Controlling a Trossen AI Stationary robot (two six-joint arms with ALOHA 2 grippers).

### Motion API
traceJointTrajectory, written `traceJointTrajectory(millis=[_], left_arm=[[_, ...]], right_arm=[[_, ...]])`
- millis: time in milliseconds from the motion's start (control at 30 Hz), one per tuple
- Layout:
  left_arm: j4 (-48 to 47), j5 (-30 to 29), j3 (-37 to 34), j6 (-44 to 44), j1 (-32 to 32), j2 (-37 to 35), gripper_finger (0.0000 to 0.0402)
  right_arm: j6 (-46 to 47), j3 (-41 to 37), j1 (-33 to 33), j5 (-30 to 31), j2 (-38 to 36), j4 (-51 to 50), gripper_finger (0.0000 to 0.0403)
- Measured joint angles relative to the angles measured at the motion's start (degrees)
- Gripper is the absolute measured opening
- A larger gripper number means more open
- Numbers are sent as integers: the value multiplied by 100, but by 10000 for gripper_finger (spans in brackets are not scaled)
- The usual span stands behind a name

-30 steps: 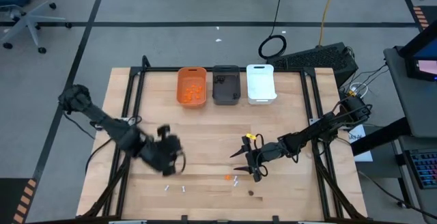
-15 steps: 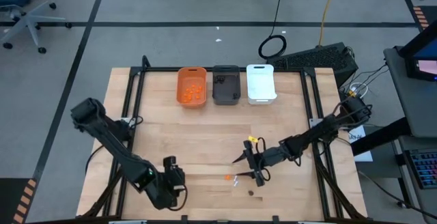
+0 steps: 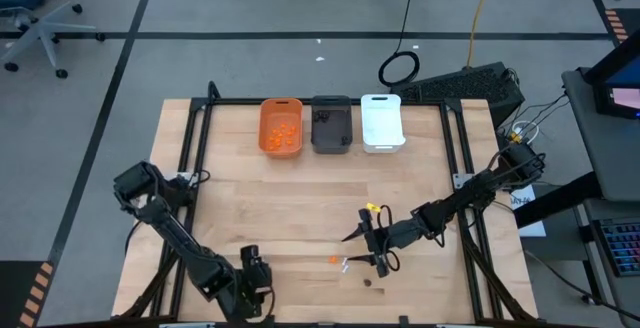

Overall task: Sort Halloween decoration
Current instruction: Put the white bone toy into the white bin

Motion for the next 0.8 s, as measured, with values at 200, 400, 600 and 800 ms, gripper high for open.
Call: traceJointTrajectory(millis=[200, 400, 600, 800], left_arm=[[116, -30, 0, -58, -90, 228, 253], [59, -59, 0, -79, -86, 345, 253], [70, -57, 0, -107, -86, 506, 253], [85, -59, 2, -379, -86, 569, 248]], right_arm=[[-11, 0, 0, -1, 0, 3, 219], [-11, 0, 0, -1, 0, 4, 219], [-4, 1, 0, -3, 2, 6, 219], [0, 0, 0, -3, 2, 6, 219]])
